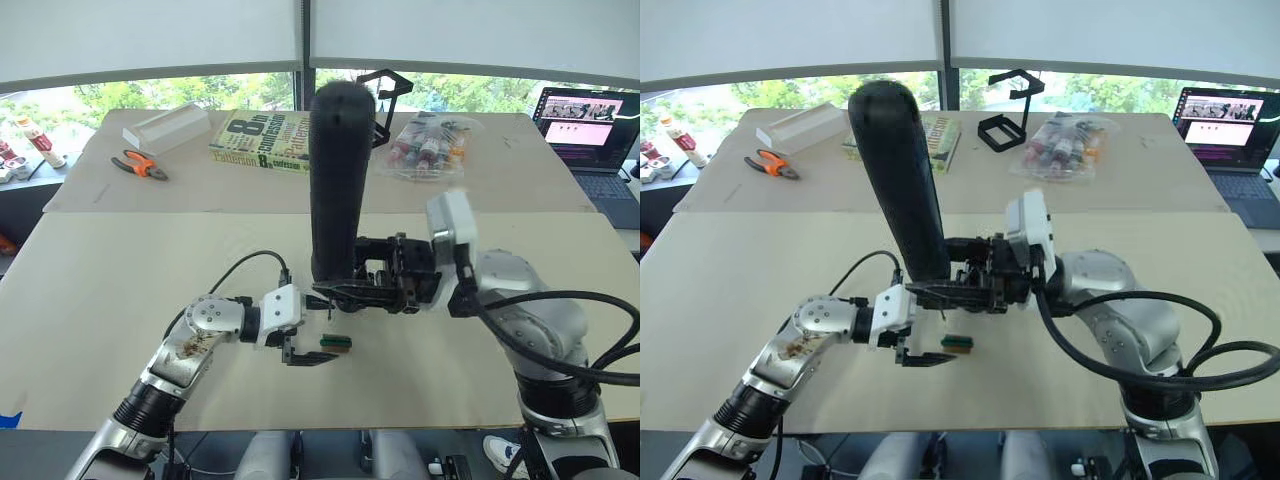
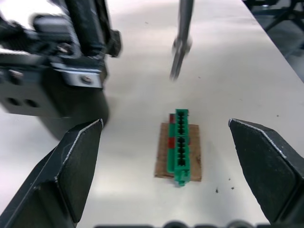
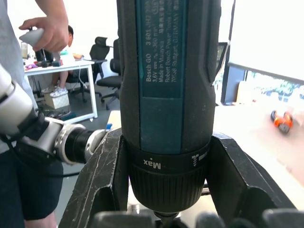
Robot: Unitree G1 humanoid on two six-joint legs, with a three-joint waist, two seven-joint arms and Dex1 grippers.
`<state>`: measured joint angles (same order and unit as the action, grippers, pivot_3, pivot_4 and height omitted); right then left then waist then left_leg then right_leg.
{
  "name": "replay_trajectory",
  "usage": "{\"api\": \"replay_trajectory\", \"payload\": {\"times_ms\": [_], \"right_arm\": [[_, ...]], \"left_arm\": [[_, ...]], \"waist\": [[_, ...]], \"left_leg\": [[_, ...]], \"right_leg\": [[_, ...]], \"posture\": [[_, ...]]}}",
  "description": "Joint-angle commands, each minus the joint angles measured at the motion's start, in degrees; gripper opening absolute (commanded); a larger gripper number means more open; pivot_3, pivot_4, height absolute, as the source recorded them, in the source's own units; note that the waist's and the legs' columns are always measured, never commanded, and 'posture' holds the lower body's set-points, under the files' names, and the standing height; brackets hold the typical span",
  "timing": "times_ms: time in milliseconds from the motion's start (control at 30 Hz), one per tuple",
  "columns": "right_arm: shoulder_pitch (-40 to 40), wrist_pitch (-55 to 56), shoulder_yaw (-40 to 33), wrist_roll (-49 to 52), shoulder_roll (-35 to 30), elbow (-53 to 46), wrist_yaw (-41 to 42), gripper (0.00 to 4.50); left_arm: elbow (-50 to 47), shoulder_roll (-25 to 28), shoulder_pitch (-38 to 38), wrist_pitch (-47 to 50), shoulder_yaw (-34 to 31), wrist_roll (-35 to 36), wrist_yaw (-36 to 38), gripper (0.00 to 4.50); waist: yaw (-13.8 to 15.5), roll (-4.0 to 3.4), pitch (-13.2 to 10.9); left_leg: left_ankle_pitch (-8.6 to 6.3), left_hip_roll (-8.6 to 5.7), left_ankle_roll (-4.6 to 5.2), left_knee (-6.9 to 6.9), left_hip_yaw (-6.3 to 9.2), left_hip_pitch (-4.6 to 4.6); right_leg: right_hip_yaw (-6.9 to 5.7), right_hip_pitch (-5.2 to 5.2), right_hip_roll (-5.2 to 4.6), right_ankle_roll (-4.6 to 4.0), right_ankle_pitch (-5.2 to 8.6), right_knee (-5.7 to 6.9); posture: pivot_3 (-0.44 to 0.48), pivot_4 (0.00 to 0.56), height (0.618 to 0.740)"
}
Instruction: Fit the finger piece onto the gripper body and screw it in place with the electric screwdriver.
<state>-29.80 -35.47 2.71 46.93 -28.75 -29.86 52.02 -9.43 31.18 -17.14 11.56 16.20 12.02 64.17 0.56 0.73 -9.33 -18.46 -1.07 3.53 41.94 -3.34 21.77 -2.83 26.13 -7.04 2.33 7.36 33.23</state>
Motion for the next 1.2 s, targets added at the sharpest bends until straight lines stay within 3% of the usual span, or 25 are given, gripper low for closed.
{"api": "replay_trajectory", "payload": {"times_ms": [33,300,500,967,1067,1167,1200], "right_arm": [[-3.4,-2.1,-3.9,5.2,-1.0,-2.4,-2.2,1.89],[-6.0,-4.5,-5.2,7.8,-3.1,-1.4,-3.6,1.89],[-6.2,-4.4,-4.9,7.8,-3.5,-1.0,-3.8,1.89],[-4.5,-3.9,-5.1,7.2,-4.0,-1.6,-3.9,1.89],[-4.4,-4.0,-5.0,7.2,-4.0,-1.7,-4.2,1.89],[-5.1,-4.1,-5.0,7.3,-4.0,-1.6,-4.6,1.89],[-5.3,-4.2,-4.9,7.3,-4.0,-1.5,-4.7,1.89]], "left_arm": [[-3.7,-0.3,0.2,2.0,-2.2,2.7,-1.6,4.5],[-3.5,-2.4,2.9,4.2,-4.4,0.5,-11.0,4.5],[1.1,-7.3,0.2,3.6,-2.9,-3.6,-17.7,4.5],[10.6,-13.8,-4.9,-0.1,1.1,-6.6,-18.9,4.5],[12.4,-14.6,-5.9,-1.5,1.9,-6.5,-17.7,3.69],[14.8,-14.1,-6.9,-4.1,2.6,-6.5,-15.0,2.26],[15.6,-13.9,-7.2,-4.9,2.7,-6.5,-14.2,2.27]], "waist": [[0.0,0.0,0.0],[0.0,0.0,0.0],[0.2,0.01,0.0],[0.1,0.02,0.0],[0.1,0.02,0.0],[0.1,0.02,0.0],[0.1,0.02,0.0]], "left_leg": [[0.0,0.0,0.0,0.0,0.0,0.0],[0.0,-0.01,0.01,-0.01,-0.01,0.03],[-0.01,-0.04,0.03,0.0,0.0,0.07],[-0.03,-0.03,0.06,0.0,-0.02,0.08],[-0.03,-0.04,0.07,0.0,-0.01,0.09],[-0.04,-0.04,0.07,0.0,-0.02,0.09],[-0.03,-0.03,0.07,0.0,-0.02,0.08]], "right_leg": [[0.0,0.0,0.0,0.0,0.0,0.0],[-0.01,0.0,0.01,0.0,0.0,-0.01],[-0.03,-0.03,0.0,0.01,0.0,-0.03],[-0.02,-0.03,0.0,0.01,-0.01,-0.03],[-0.02,-0.03,0.0,0.01,-0.01,-0.02],[-0.01,-0.03,0.0,0.01,-0.01,-0.02],[-0.01,-0.03,0.0,0.01,-0.01,-0.03]], "posture": [[0.0,0.15,0.74],[0.0,0.15,0.74],[0.0,0.15,0.74],[0.0,0.15,0.74],[0.0,0.15,0.74],[0.0,0.15,0.74],[0.0,0.15,0.74]]}}
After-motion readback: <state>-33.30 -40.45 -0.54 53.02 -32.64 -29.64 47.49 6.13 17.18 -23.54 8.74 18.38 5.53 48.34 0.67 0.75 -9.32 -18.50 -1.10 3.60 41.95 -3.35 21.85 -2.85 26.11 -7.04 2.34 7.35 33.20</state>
